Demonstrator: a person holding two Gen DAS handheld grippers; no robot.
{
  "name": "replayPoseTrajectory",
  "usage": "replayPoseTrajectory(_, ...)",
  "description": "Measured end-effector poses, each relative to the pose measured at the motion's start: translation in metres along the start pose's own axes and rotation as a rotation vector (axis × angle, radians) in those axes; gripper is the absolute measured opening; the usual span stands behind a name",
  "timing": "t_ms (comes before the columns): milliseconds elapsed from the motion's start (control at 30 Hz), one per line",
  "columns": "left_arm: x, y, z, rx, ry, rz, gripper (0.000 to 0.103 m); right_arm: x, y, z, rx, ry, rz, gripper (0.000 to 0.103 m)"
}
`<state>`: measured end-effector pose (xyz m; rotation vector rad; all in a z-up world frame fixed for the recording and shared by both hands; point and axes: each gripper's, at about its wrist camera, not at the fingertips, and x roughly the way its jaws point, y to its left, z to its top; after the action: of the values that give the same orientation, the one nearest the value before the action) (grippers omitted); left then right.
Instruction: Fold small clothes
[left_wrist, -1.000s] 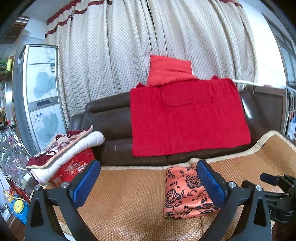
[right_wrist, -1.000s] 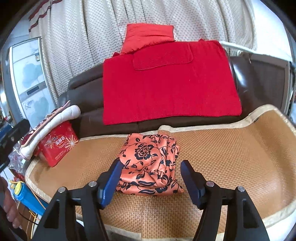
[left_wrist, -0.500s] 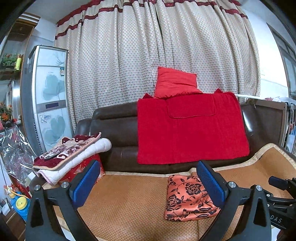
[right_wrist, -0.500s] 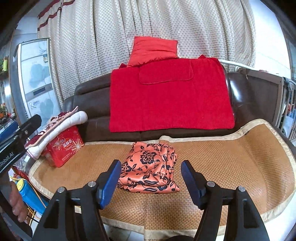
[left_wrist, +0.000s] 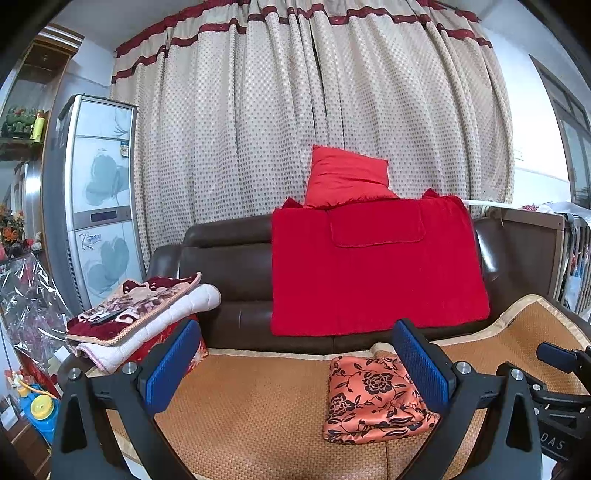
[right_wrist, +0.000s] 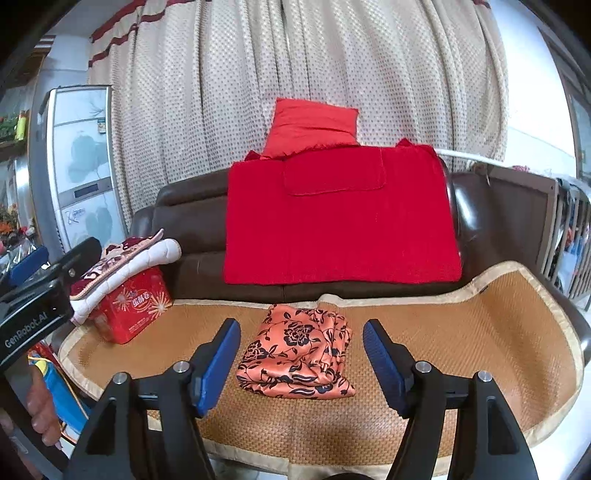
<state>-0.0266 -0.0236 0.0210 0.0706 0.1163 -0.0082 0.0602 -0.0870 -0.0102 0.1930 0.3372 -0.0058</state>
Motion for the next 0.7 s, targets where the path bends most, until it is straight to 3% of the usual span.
replayPoseTrajectory(700,0.004,0.010,-0.004,-0.014,0.009,0.018,0.103,0.002,0.009,-0.003,-0.020,-0.025,-0.020,0.073)
